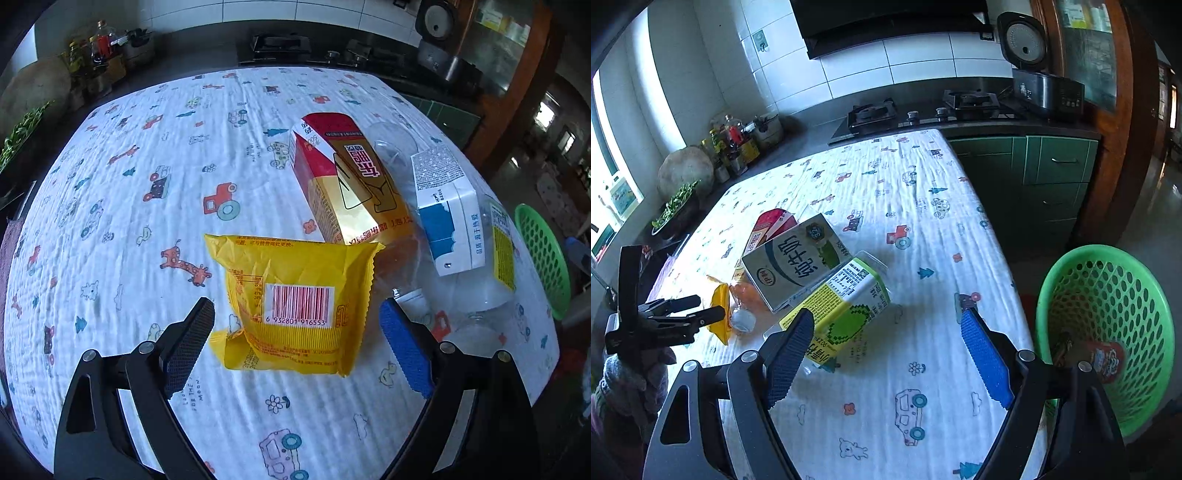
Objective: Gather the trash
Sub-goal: 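Grasp the yellow snack bag with the left gripper, then grasp the yellow-green juice carton with the right gripper, then drop the juice carton in the basket with right gripper while left carries the bag, then drop the yellow snack bag into the green basket with the left gripper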
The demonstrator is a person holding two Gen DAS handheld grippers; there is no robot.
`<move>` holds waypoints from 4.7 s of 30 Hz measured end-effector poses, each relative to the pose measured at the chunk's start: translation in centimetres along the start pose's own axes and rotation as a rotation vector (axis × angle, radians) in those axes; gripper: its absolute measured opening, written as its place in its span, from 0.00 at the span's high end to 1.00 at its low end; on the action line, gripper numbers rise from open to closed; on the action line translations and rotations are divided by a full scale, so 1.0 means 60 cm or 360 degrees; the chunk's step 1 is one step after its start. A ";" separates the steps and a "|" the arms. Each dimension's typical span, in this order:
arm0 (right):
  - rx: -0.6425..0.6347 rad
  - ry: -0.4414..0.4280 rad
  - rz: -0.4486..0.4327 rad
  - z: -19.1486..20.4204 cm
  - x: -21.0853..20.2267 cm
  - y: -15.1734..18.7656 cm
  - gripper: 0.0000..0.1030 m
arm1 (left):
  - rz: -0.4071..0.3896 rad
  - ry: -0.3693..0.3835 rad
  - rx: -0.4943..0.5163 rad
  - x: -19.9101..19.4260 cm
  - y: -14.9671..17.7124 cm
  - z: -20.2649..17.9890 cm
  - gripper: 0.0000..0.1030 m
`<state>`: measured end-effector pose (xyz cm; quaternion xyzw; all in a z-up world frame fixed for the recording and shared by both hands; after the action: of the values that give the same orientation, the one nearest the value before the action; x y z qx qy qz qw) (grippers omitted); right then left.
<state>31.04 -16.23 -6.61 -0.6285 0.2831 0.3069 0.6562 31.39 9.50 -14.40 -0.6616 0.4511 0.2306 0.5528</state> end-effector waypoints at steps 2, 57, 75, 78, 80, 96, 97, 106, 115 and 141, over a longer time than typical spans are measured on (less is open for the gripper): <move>-0.0008 -0.0003 0.0007 0.007 0.005 -0.004 0.23 | 0.0008 0.0013 -0.0018 0.008 0.000 0.003 0.13; 0.0528 -0.0299 0.0606 0.069 0.135 0.027 0.43 | -0.0228 0.0398 0.0017 -0.097 -0.018 -0.019 0.69; 0.0384 -0.0227 0.0282 -0.009 0.000 0.035 0.52 | -0.0243 0.0570 0.0195 -0.109 -0.052 -0.167 0.69; 0.0385 -0.0172 0.0201 -0.041 -0.020 0.020 0.55 | -0.0222 0.0615 0.0234 -0.100 -0.062 -0.211 0.69; 0.0417 -0.0139 0.0163 -0.074 -0.032 0.012 0.55 | -0.0206 0.0643 0.0261 -0.092 -0.068 -0.238 0.69; 0.0656 0.0410 0.0078 -0.426 -0.022 0.014 0.58 | -0.0067 0.0832 0.0473 -0.010 -0.092 -0.459 0.69; 0.0675 0.0408 0.0099 -0.438 -0.011 0.021 0.58 | -0.0056 0.0835 0.0487 -0.002 -0.093 -0.472 0.69; 0.0803 0.0276 0.0213 -0.470 0.074 0.062 0.57 | 0.0025 0.0852 0.0582 0.035 -0.092 -0.553 0.69; 0.0856 0.0204 0.0170 -0.486 0.062 0.071 0.47 | 0.0120 0.0880 0.0664 0.072 -0.072 -0.617 0.69; 0.0822 0.0376 0.0038 -0.558 -0.048 0.139 0.15 | 0.0429 0.0825 0.0754 0.245 -0.004 -0.741 0.55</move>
<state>23.29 -49.61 -11.52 -0.4685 0.4338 0.1571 0.7534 30.17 -37.29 -13.52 -0.4865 0.7000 0.0154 0.5225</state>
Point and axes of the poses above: each gripper's, at about its wrist camera, not at the fingertips, and x roughly the way its jaws point, z to its left, y to its underside, the point moved 8 cm from there along x, roughly the way its jaws point, and after that the axes turned 13 degrees about y, right-handed, at the moved point
